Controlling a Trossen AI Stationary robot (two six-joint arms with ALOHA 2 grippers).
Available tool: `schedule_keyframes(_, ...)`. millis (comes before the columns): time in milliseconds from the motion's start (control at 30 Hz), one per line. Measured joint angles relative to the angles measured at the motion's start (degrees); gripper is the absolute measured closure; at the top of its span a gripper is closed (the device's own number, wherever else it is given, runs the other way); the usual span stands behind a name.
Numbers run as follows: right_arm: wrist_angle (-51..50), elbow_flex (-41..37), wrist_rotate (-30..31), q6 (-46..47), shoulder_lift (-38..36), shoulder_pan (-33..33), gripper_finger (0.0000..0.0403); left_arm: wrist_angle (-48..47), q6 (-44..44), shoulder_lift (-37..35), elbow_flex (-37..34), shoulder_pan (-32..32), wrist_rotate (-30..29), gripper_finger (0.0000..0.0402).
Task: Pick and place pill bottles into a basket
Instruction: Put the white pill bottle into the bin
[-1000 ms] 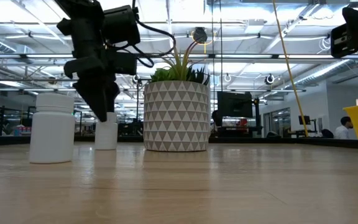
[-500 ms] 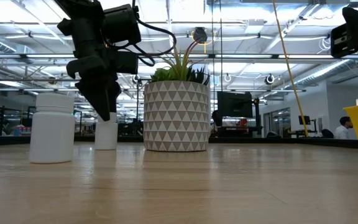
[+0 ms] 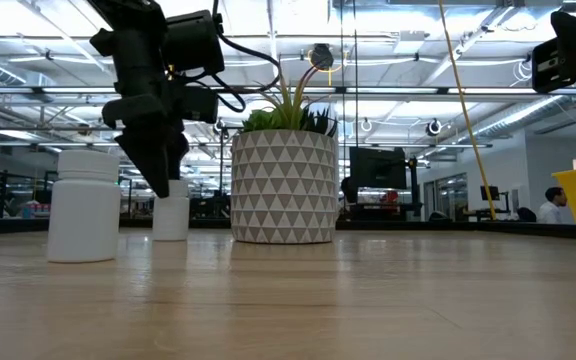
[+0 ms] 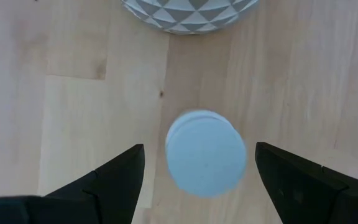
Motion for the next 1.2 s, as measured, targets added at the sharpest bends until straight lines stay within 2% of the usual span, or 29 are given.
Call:
schedule_keyframes(233,0.0,0.0,0.0,0.0,0.0,0.0,0.0195,0.8,-0.1,0.0,0.0,0.0,-0.1,0.0093)
schedule_keyframes(333,0.0,0.0,0.0,0.0,0.0,0.0,0.0196,1.0,-0.1,0.0,0.0,0.0,-0.1,0.0107)
schedule_keyframes(700,0.0,0.0,0.0,0.0,0.0,0.0,0.0195,1.1,-1.1,0.0,0.0,0.0,0.2,0.0239)
schedule_keyframes(967,0.0,0.0,0.0,0.0,0.0,0.0,0.0199,-0.9,-2.9,-0.8,1.0,-1.2,1.4,0.0238)
schedule_keyframes(1100,0.0,0.0,0.0,0.0,0.0,0.0,0.0195,-3.6,-3.9,-1.5,4.1,-2.9,0.2,0.0227)
schedule_keyframes(1200,0.0,0.0,0.0,0.0,0.0,0.0,0.0196,-7.8,-4.3,-1.4,7.5,-4.7,-0.6,0.0234)
